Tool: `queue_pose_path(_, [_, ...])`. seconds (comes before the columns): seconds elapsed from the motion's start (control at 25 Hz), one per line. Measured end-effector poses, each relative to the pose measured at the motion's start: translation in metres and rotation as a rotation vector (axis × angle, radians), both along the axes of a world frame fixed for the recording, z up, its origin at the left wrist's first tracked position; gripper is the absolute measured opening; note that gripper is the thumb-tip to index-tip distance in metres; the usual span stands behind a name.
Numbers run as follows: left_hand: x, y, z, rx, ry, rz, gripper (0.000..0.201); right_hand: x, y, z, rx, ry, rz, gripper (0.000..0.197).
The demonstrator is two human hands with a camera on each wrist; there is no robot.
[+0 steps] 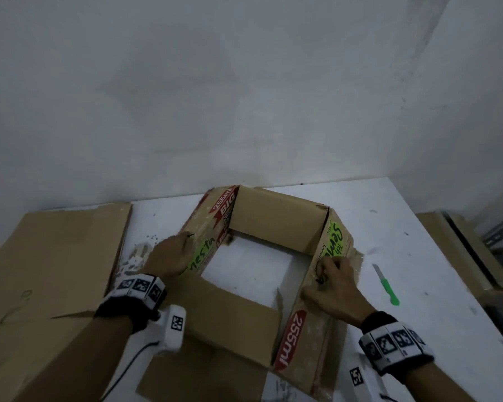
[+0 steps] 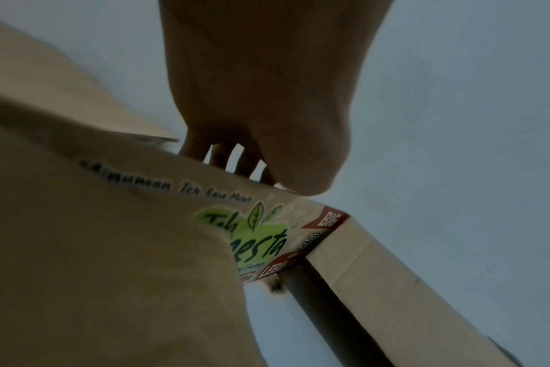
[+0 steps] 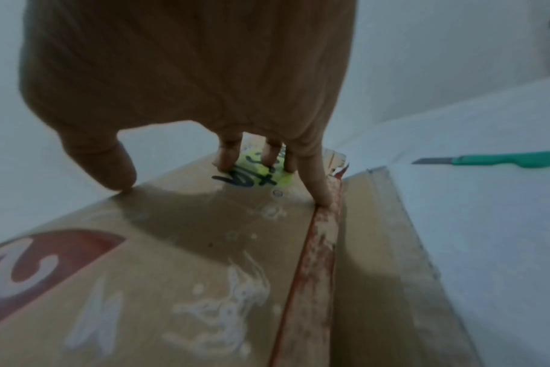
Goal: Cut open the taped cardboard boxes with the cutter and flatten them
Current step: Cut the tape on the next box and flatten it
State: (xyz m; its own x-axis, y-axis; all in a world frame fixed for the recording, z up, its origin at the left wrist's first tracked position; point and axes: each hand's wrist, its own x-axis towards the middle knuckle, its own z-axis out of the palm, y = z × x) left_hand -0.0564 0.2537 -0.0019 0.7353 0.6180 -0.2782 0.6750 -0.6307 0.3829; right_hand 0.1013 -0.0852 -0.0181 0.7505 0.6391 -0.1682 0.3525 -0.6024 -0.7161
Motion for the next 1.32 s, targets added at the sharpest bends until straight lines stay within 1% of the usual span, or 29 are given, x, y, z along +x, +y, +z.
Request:
queue_pose_path(0.08, [-0.001, -0.012, -0.002, -0.175, -0.045, 0.120, 0.081, -0.006, 0.007, -0.008, 0.098, 0.024, -0.142, 0.052])
queue_pose_path(0.12, [-0.002, -0.014, -0.002, -0.209, -0.045, 0.137, 0.089, -0.009, 0.011, -0.012, 0.122, 0.009, -0.183, 0.054])
queue_pose_path(0.16, [-0.003, -0.015, -0.003, -0.213, -0.035, 0.128, 0.090, -0.012, 0.014, -0.015, 0.130, -0.008, -0.200, 0.054])
queue_pose_path(0.24, [-0.005, -0.018, -0.003, -0.197, -0.041, 0.077, 0.082, -0.014, 0.017, -0.021, 0.130, -0.037, -0.187, 0.054])
queue_pose_path(0.32, [-0.007, -0.017, -0.003, -0.225, -0.081, 0.094, 0.072, -0.011, 0.016, -0.021, 0.116, -0.028, -0.146, 0.054])
queue_pose_path(0.4, [-0.008, -0.012, -0.004, -0.274, -0.107, 0.127, 0.062, -0.007, 0.013, -0.013, 0.052, 0.017, -0.096, 0.055])
queue_pose_path(0.44, [-0.009, -0.010, -0.005, -0.258, -0.096, 0.107, 0.059, -0.005, 0.012, -0.007, -0.016, 0.011, -0.072, 0.055])
queue_pose_path(0.48, [-0.010, -0.008, -0.007, -0.213, -0.068, 0.069, 0.060, -0.003, 0.011, 0.000, -0.102, -0.051, -0.066, 0.054])
queue_pose_path(0.52, [-0.010, -0.007, -0.009, -0.156, -0.058, 0.032, 0.067, -0.001, 0.012, 0.008, -0.179, -0.171, -0.084, 0.051])
queue_pose_path(0.56, [-0.010, -0.008, -0.008, -0.105, -0.085, 0.006, 0.076, 0.002, 0.015, 0.016, -0.225, -0.320, -0.115, 0.048])
queue_pose_path(0.6, [-0.008, -0.010, -0.006, -0.044, -0.158, -0.024, 0.081, 0.005, 0.020, 0.024, -0.240, -0.451, -0.133, 0.048])
queue_pose_path(0.64, [-0.006, -0.012, -0.003, 0.039, -0.228, -0.059, 0.082, 0.010, 0.028, 0.033, -0.246, -0.534, -0.118, 0.049])
queue_pose_path(0.68, [-0.002, -0.017, 0.003, 0.120, -0.254, -0.100, 0.083, 0.015, 0.037, 0.040, -0.270, -0.570, -0.064, 0.049])
queue_pose_path(0.76, [0.005, -0.029, 0.018, 0.174, -0.191, -0.232, 0.089, 0.029, 0.058, 0.049, -0.372, -0.581, 0.088, 0.054])
queue_pose_path(0.8, [0.007, -0.036, 0.025, 0.148, -0.123, -0.317, 0.090, 0.038, 0.068, 0.048, -0.438, -0.567, 0.160, 0.061])
queue_pose_path(0.84, [0.008, -0.043, 0.030, 0.092, -0.015, -0.396, 0.090, 0.047, 0.078, 0.046, -0.500, -0.544, 0.219, 0.072])
queue_pose_path(0.88, [0.008, -0.050, 0.033, 0.007, 0.135, -0.454, 0.096, 0.055, 0.086, 0.043, -0.557, -0.526, 0.268, 0.084])
queue_pose_path(0.92, [0.007, -0.058, 0.037, -0.084, 0.295, -0.475, 0.104, 0.063, 0.092, 0.040, -0.609, -0.533, 0.309, 0.095])
queue_pose_path(0.96, [0.005, -0.065, 0.037, -0.150, 0.418, -0.470, 0.110, 0.068, 0.096, 0.035, -0.654, -0.565, 0.329, 0.104])
queue_pose_path(1.0, [0.001, -0.069, 0.034, -0.191, 0.491, -0.458, 0.112, 0.072, 0.099, 0.031, -0.690, -0.608, 0.329, 0.111])
queue_pose_path(1.08, [-0.010, -0.072, 0.026, -0.188, 0.553, -0.455, 0.119, 0.075, 0.102, 0.026, -0.738, -0.680, 0.308, 0.118])
queue_pose_path(1.16, [-0.021, -0.071, 0.017, -0.163, 0.564, -0.481, 0.125, 0.075, 0.106, 0.023, -0.783, -0.715, 0.293, 0.120])
queue_pose_path(1.24, [-0.026, -0.068, 0.011, -0.157, 0.514, -0.497, 0.122, 0.075, 0.109, 0.023, -0.810, -0.750, 0.271, 0.115])
queue_pose_path(1.32, [-0.028, -0.068, 0.006, -0.137, 0.429, -0.503, 0.119, 0.074, 0.112, 0.024, -0.825, -0.775, 0.258, 0.106])
